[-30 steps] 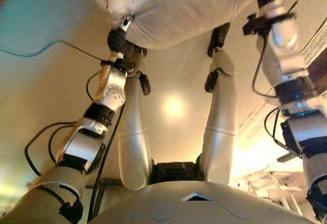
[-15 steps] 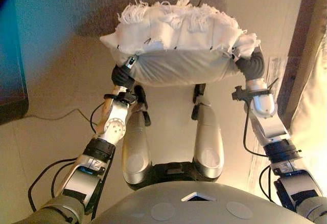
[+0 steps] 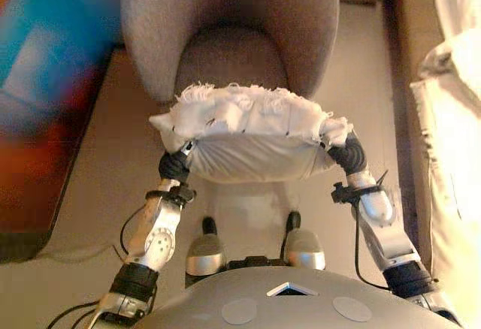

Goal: Pick up the cushion and take it to the sofa

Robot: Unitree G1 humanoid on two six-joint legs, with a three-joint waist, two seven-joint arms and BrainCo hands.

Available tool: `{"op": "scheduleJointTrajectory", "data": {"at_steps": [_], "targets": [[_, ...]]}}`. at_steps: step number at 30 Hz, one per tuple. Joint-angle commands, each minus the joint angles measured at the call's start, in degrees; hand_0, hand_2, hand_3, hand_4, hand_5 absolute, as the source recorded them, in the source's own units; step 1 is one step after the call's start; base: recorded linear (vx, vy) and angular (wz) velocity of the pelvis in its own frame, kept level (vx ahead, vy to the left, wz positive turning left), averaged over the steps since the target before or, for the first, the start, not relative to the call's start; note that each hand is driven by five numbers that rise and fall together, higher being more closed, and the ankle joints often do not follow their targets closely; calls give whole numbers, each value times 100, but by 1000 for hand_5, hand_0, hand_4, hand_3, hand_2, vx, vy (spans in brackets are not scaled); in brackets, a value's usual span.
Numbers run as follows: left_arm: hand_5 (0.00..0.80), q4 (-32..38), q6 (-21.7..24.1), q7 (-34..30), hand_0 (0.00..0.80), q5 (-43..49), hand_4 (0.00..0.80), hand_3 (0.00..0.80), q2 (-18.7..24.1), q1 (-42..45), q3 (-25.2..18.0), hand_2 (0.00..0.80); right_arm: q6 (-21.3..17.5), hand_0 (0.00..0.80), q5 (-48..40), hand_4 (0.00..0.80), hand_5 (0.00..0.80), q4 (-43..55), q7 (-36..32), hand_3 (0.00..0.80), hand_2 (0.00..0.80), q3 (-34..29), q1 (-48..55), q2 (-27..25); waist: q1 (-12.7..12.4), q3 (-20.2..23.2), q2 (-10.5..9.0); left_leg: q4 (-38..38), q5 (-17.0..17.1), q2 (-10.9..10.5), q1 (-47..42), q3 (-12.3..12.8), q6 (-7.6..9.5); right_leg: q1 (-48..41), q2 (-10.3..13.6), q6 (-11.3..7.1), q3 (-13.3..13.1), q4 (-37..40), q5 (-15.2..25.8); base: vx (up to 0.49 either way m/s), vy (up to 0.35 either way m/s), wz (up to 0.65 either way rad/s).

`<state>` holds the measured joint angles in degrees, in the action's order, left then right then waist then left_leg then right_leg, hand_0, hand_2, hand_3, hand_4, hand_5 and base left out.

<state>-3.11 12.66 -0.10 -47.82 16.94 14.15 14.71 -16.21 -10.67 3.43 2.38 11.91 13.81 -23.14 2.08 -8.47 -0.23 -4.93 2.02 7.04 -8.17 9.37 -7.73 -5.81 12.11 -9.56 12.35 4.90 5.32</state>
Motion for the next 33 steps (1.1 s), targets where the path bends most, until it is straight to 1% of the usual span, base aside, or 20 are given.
{"op": "scheduleJointTrajectory", "data": {"at_steps": [1, 5, 10, 14, 17, 20, 23, 24, 25, 26, 27, 28, 29, 30, 31, 32, 33], "targets": [[800, 807, 621, -81, 800, 351, 800, 800, 21, -161, 42, 800, -423, 800, 107, 800, 800, 768, -8, 800, 800, 55, -123, -20, -68, 291, -113, 76, -175, 35, 97, 87, 312, -109, 21, 57, 244, -144, -169, -14, -52, -1], [800, 834, 824, -80, 800, 591, 800, 800, 126, -289, 182, 800, -576, 800, 145, 800, 800, 679, 160, 800, 800, 222, -281, -62, -69, 328, -128, -1, -206, 44, 29, 94, 315, -157, -1, 43, 252, -82, -159, -16, -81, 0], [800, 819, 715, -30, 800, 559, 800, 800, 310, -479, 209, 800, -568, 800, 74, 800, 800, 649, 534, 800, 800, 345, -458, -174, -69, 350, -130, -7, -196, 94, 41, 79, 289, -179, -61, 58, 250, -65, -200, -21, -120, 0], [800, 820, 628, -116, 800, 485, 800, 800, 358, -524, 181, 800, -598, 800, 64, 800, 800, 644, 685, 800, 800, 364, -514, -189, -53, 361, -92, -7, -154, 160, 50, 21, 259, -197, -170, 129, 177, -43, -258, -14, -144, -1], [800, 854, 638, -197, 800, 426, 800, 800, 391, -546, 178, 800, -693, 800, 115, 800, 800, 652, 734, 800, 800, 396, -572, -206, -56, 335, -63, -7, -77, 279, 57, -1, 201, -210, -281, 212, 120, -68, -335, -17, -155, -1], [800, 839, 726, -194, 800, 375, 800, 800, 402, -646, 193, 800, -678, 800, 191, 800, 800, 582, 846, 800, 800, 465, -735, -294, -62, 219, -62, 124, 41, 463, 103, -23, 94, -198, -422, 355, 20, -186, -435, -28, -140, -2], [800, 849, 788, -187, 800, 299, 800, 800, 399, -704, 147, 800, -665, 800, 166, 800, 800, 592, 884, 800, 800, 500, -842, -378, -49, 103, -106, 588, 182, 635, 230, -18, 28, -123, -492, 468, -45, -337, -498, -35, -102, -3], [800, 829, 844, -189, 800, 279, 800, 800, 393, -721, 138, 800, -661, 800, 178, 800, 800, 585, 881, 800, 800, 521, -885, -404, -33, 55, -131, 918, 295, 746, 350, 8, 2, -86, -532, 529, -60, -409, -520, -40, -146, -6], [800, 789, 907, -196, 800, 281, 800, 800, 374, -724, 125, 800, -674, 800, 168, 800, 800, 560, 878, 800, 800, 533, -914, -431, -29, -11, -177, 1369, 520, 897, 525, -3, -10, -77, -571, 604, -97, -475, -518, -24, -196, -6], [800, 767, 951, -195, 800, 296, 800, 800, 349, -712, 107, 800, -693, 800, 153, 800, 800, 541, 866, 800, 800, 536, -930, -449, -29, -71, -229, 1743, 664, 1025, 677, -5, 10, -82, -594, 664, -135, -537, -522, 16, -246, -8], [800, 735, 980, -198, 800, 296, 800, 800, 321, -700, 85, 800, -733, 800, 135, 800, 800, 516, 845, 800, 800, 542, -943, -460, -36, -116, -285, 2000, 651, 1076, 770, 12, 67, -88, -607, 706, -156, -595, -534, 67, -284, -8], [800, 681, 1007, -220, 800, 308, 800, 800, 291, -680, 62, 800, -770, 800, 117, 800, 800, 483, 836, 800, 800, 549, -939, -452, -49, -146, -354, 2282, 544, 1085, 824, 47, 154, -104, -602, 737, -168, -653, -565, 99, -268, -10], [800, 641, 1016, -253, 800, 327, 800, 800, 268, -674, 50, 800, -785, 800, 108, 800, 800, 467, 836, 800, 800, 537, -923, -439, -66, -157, -395, 2436, 477, 1052, 870, 44, 194, -129, -602, 752, -170, -671, -582, 127, -224, -14], [800, 620, 1019, -277, 800, 357, 800, 800, 230, -661, 43, 800, -795, 800, 95, 800, 800, 463, 845, 800, 800, 539, -917, -431, -143, -210, -405, 2569, 342, 857, 964, -132, 253, -214, -634, 752, -198, -700, -637, 152, -171, -23], [800, 684, 1030, -259, 800, 408, 800, 800, 196, -607, 23, 800, -801, 800, 107, 800, 800, 475, 851, 800, 800, 568, -942, -431, -271, -260, -387, 2507, 289, 471, 1134, -370, 341, -272, -693, 751, -300, -720, -684, 192, -135, -21], [800, 760, 1034, -253, 800, 416, 800, 800, 205, -563, -11, 800, -799, 800, 127, 800, 800, 494, 850, 800, 800, 594, -975, -434, -377, -312, -317, 2357, 288, 168, 1253, -502, 380, -328, -782, 751, -386, -766, -772, 201, -85, -47], [800, 843, 1003, -236, 800, 395, 800, 800, 229, -546, -48, 800, -786, 800, 152, 800, 800, 517, 862, 800, 800, 614, -1007, -442, -445, -359, -245, 2215, 355, 26, 1336, -527, 379, -394, -867, 765, -449, -807, -872, 240, -19, -56]]}}
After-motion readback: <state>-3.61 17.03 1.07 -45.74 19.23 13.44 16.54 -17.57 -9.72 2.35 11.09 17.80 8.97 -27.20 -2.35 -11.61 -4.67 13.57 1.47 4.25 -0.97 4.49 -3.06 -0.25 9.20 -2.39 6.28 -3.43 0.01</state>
